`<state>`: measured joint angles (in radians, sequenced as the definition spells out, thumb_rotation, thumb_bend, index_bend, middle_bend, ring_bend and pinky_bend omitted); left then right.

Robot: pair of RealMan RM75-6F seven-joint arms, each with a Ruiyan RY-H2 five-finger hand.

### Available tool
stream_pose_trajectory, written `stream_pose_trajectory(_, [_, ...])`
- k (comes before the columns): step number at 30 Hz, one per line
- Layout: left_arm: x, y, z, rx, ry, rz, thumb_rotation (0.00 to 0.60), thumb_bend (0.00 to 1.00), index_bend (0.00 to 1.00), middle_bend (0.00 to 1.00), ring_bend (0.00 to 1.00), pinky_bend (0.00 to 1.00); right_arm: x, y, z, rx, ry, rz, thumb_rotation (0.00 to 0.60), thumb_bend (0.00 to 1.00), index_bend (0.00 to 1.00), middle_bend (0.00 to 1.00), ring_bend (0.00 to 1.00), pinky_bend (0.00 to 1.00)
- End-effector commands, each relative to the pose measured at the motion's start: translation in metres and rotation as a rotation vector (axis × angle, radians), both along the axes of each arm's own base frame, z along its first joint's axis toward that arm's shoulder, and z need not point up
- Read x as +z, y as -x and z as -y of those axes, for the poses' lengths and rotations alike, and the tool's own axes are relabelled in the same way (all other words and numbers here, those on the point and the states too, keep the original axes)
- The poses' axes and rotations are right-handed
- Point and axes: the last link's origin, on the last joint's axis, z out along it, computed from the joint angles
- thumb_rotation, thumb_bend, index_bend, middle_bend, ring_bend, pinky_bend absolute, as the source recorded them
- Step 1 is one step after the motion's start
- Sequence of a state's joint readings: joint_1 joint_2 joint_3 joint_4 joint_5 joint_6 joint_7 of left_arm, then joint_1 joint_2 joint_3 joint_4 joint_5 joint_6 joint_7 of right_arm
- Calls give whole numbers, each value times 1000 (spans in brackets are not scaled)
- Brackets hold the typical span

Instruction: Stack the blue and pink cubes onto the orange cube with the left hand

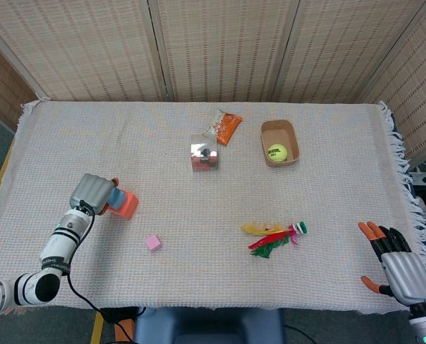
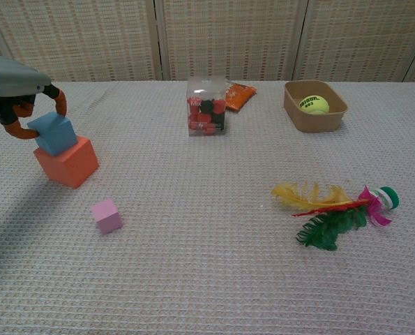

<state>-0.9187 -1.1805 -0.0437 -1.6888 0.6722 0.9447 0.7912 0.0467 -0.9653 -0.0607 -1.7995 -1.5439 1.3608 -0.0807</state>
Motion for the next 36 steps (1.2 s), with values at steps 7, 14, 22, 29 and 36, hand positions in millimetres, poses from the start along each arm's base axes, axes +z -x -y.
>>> stream_pose_trajectory(7, [-1,-1,1,0,2,6,600,337,161,1000,1000,1000,1,0,-1,2,3,2,600,91,0,0,0,0])
stream_pose_trajectory(14, [5,-5,12,-31,-2,4,600,337,135,1000,1000,1000,1,0,-1,2,2,1,600,91,0,0,0,0])
stream_pose_trajectory(22, [15,7,81,-80,69,142,600,336,123,1000,1000,1000,3,-1,-4,12,3,10,600,91,0,0,0,0])
stream_pose_trajectory(29, [-17,31,116,-136,148,168,600,337,122,1000,1000,1000,1,-5,-8,35,-10,14,600,91,0,0,0,0])
stream_pose_trajectory(36, [-56,43,116,-200,160,101,600,337,115,1000,1000,1000,1,-5,-9,43,-19,19,600,91,0,0,0,0])
